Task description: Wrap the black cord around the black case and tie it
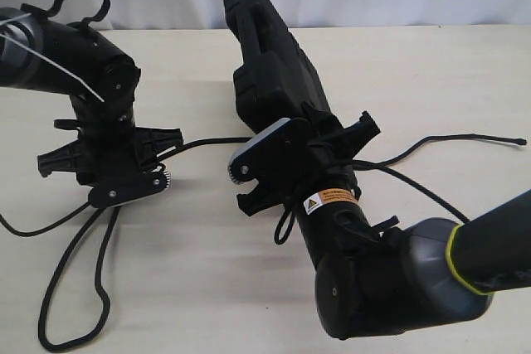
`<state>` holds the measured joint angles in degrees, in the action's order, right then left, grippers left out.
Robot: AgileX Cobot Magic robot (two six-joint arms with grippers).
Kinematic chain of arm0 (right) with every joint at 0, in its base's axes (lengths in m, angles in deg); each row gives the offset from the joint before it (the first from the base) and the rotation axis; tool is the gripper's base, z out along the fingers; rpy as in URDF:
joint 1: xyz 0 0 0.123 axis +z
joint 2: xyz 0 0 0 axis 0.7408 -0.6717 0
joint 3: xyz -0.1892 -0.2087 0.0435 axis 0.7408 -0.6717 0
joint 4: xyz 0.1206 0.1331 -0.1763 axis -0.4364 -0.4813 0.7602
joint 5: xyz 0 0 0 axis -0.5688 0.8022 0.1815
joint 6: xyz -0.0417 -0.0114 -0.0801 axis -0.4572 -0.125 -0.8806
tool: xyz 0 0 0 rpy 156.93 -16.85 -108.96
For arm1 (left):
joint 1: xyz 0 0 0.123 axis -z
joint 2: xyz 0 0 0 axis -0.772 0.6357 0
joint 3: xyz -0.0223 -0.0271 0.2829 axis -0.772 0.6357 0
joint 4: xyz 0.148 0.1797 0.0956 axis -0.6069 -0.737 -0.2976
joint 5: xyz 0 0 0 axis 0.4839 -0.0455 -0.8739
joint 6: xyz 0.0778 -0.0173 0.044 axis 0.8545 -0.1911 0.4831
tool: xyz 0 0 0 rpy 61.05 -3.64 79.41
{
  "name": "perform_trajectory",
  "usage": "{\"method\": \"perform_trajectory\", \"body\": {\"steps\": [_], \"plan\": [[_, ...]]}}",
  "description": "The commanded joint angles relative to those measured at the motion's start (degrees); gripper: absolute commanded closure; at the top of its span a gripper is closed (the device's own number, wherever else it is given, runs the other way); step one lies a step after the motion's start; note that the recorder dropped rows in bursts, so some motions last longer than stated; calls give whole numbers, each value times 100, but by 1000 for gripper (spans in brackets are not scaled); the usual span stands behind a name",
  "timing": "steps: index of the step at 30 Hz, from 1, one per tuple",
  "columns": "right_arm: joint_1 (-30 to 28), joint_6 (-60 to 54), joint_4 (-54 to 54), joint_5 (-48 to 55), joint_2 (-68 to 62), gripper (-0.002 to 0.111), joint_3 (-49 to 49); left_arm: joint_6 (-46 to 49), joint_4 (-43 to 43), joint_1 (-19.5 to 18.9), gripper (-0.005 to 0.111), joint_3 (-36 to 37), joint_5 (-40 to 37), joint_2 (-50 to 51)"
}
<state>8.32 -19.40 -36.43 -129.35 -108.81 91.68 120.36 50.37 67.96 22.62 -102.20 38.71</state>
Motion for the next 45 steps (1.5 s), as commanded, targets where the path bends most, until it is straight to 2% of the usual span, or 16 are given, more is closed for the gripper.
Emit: {"method": "perform_trajectory", "body": {"steps": [1, 6, 11, 15, 17, 24, 25, 30, 32, 33, 35, 40, 42, 45], "plan": [[-32, -14, 135, -292, 67, 104, 9, 178, 75, 39, 57, 20, -214, 12], [-32, -14, 135, -292, 67, 104, 9, 178, 529, 62, 57, 20, -208, 254], [-32, -14, 135, -292, 67, 104, 9, 150, 465, 62, 57, 20, -158, 377], [-32, -13, 135, -415, 67, 104, 9, -753, 112, 62, 58, 9, -5, 377], [-32, -13, 135, -415, 67, 104, 9, -1115, -130, 62, 65, 9, -31, 377], [-32, -13, 135, -415, 67, 104, 9, -1649, -160, 62, 104, 9, 55, 377], [-32, -13, 135, -415, 67, 104, 9, -1649, -160, 62, 107, 9, 99, 377], [-32, -1, 87, -418, 67, 104, 9, -1695, -160, 62, 107, 9, 251, 377], [-32, 57, 87, -418, 67, 104, 9, -2328, -55, 49, 107, 9, 385, 377], [-32, 65, 87, -418, 67, 104, 9, -3442, 9, 49, 107, 9, 581, 349], [-32, 104, 87, -418, 67, 104, 9, -4144, -137, 49, 107, 9, 793, 224], [-32, 236, 45, -642, 67, 104, 9, -5562, 125, -6, 107, 9, 1379, -407], [-32, 251, 45, -642, 67, 104, 9, -6051, 500, -148, 107, 9, 1640, -685], [-32, 251, 27, -642, 67, 104, 9, -6273, 799, -436, 107, 9, 1731, -976]]}}
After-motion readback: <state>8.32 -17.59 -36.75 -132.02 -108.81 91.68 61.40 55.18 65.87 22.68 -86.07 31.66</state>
